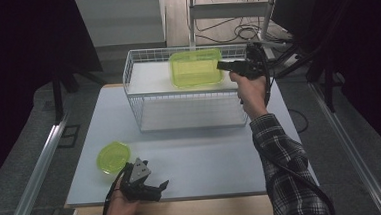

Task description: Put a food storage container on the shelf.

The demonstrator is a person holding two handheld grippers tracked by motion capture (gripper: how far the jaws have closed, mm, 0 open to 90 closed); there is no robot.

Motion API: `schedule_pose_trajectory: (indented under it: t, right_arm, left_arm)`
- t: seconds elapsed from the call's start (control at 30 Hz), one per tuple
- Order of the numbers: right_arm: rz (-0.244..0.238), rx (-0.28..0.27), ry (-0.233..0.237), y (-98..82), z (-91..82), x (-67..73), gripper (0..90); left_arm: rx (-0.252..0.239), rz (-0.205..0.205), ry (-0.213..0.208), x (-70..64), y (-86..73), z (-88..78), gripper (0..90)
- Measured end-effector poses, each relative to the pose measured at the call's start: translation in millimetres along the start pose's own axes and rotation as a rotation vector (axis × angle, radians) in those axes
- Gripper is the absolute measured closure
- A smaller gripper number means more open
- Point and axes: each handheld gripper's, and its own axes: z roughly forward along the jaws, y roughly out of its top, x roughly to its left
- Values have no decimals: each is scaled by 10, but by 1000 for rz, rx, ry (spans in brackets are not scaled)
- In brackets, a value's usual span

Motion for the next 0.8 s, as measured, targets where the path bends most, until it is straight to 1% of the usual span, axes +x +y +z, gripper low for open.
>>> schedule_pose_trajectory:
  t: [0.03,0.1,0.13,0.17,0.3,0.43,0.57,0.63,0.67,0.7,0.73,0.8]
  right_arm:
    - [-31,3,-27,2,14,12,751]
    - [-52,8,-60,2,32,32,725]
    - [-72,9,-87,1,44,42,723]
    - [-86,10,-101,0,51,46,723]
    - [-91,9,-106,7,72,49,721]
    - [-115,14,-124,21,89,70,707]
    - [-144,24,-146,39,125,94,665]
    - [-147,28,-150,44,147,92,657]
    - [-148,24,-156,46,155,88,628]
    - [-174,30,-191,45,167,99,611]
    - [-213,28,-213,44,179,104,600]
    - [-214,31,-213,48,186,111,595]
  left_arm:
    - [0,0,0,0,0,1,35]
    - [3,2,0,2,-1,1,35]
    - [4,3,0,3,-1,2,35]
    - [4,2,0,3,-2,3,35]
    - [7,5,1,1,-4,6,35]
    - [6,4,-1,-5,-3,9,35]
    - [7,4,-1,-5,-3,9,35]
    - [9,6,-1,-3,-3,9,35]
    - [9,6,-1,-3,-4,9,35]
    - [9,6,0,-4,-4,10,35]
    - [9,7,-1,-5,-4,11,35]
    - [10,7,-2,-6,-4,13,35]
